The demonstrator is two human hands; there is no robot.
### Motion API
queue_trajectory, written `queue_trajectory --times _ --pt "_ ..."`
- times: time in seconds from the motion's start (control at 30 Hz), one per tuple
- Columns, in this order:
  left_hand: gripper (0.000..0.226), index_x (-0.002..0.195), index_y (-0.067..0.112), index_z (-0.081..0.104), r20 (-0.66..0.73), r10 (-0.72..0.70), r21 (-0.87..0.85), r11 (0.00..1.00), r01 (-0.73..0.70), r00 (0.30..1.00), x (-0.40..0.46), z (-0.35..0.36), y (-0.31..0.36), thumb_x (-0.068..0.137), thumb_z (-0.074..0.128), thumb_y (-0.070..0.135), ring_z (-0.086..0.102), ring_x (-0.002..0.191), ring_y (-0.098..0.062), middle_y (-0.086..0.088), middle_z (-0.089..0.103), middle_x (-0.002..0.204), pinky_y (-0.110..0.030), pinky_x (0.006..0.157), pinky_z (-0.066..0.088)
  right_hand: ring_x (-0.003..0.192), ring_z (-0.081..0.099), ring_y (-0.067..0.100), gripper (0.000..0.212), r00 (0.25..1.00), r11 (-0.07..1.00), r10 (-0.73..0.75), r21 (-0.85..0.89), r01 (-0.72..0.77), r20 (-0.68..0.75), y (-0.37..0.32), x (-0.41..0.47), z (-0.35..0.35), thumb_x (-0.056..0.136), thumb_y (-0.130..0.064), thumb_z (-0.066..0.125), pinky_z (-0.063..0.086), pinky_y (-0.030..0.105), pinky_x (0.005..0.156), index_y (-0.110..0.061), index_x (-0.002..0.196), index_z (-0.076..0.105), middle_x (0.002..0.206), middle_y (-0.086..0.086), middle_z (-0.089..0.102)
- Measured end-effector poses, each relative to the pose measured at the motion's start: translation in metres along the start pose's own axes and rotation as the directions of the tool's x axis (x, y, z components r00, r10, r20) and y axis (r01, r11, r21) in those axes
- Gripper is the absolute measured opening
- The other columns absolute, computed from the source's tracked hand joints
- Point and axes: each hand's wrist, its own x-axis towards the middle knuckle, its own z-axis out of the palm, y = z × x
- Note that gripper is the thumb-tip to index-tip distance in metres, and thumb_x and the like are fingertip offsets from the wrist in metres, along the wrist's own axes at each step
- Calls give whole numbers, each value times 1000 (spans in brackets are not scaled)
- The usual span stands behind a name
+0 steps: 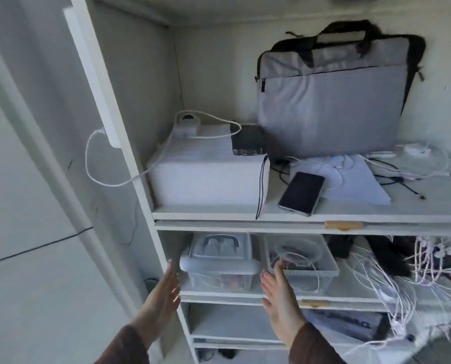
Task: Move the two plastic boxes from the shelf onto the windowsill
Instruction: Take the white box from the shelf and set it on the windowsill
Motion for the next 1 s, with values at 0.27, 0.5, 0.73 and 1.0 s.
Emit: queue_trajectory --times 0.27,0.5,0.73,1.0 --pt "86 169 32 17 -36 -42 -52 998 40 998 65 6 -1 98 46 69 19 162 -21 -6 21 177 -39 130 15 166 13 19 120 999 1000 13 11 -14 41 11 61 11 67 -84 50 8 43 132 -43 171 8 181 -4 15" --pt "110 169 21 23 -36 -37 -100 994 34 999 92 -2 -5 79 58 74 28 160 -26 -12 35 172 -39 130 17 157 38 17 119 999 994 8 107 -13 49 19 95 2 67 -90 66 24 35 128 -42 169 28 171 0 45" --pt "101 169 21 22 13 -60 -122 991 62 998 45 -1 -21 91 50 78 14 163 -29 -11 22 176 -47 130 15 153 45 19 102 991 998 -16 70 6 132 25 54 -12 82 -81 56 21 41 131 -23 164 44 161 5 57" --pt "90 157 27 53 89 0 -122 992 11 996 -70 -22 -57 86 57 81 46 151 -21 -2 59 158 -44 129 24 150 46 16 85 985 998 -26 -58 37 168 46 -52 -13 95 -73 43 21 38 130 -21 161 49 160 2 58"
